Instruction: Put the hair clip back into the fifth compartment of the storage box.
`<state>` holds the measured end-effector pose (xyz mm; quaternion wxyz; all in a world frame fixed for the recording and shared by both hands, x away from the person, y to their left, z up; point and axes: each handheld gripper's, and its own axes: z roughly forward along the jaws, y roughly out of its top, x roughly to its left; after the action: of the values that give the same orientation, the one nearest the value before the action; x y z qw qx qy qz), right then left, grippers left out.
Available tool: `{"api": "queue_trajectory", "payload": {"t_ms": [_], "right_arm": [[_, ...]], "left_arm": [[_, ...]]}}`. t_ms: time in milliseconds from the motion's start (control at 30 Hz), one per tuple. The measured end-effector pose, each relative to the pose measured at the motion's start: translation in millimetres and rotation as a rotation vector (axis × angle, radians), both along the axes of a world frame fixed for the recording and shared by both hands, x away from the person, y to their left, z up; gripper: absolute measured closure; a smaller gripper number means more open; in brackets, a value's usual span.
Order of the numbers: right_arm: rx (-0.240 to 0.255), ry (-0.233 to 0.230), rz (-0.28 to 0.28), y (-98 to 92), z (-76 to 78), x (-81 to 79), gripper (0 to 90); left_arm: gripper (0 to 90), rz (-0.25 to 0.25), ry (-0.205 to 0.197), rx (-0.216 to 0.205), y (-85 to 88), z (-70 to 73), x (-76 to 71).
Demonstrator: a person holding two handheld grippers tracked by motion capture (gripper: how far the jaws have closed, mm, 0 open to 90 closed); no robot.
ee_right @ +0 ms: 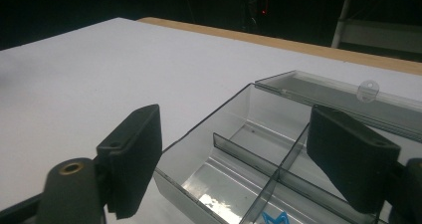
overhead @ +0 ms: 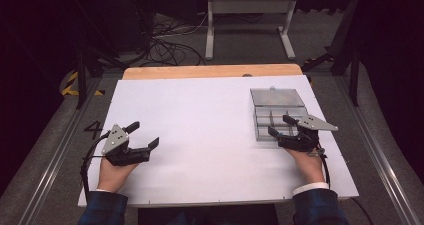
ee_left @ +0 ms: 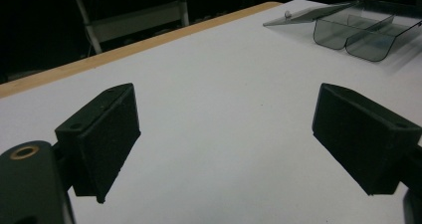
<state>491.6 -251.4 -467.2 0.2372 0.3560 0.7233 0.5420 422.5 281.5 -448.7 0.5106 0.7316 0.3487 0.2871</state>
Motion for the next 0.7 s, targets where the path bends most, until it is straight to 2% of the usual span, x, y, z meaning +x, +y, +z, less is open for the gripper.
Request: {"api": "queue_trajectory", "payload": {"t_ms": [533,700], "right_arm": [[0.049,-0.01,-0.008,-4.7,5.1,-7.4,10.4],[0.069,-0.019,-0.027,-8.4,7.0,-9.5,6.2]], "left_arm": [[11.8,0.002,-0.005,-0.01,0.8,1.1,-1.5],[11.8,0.003,-0.004,-0.009,0.6,1.1,-1.8]]}}
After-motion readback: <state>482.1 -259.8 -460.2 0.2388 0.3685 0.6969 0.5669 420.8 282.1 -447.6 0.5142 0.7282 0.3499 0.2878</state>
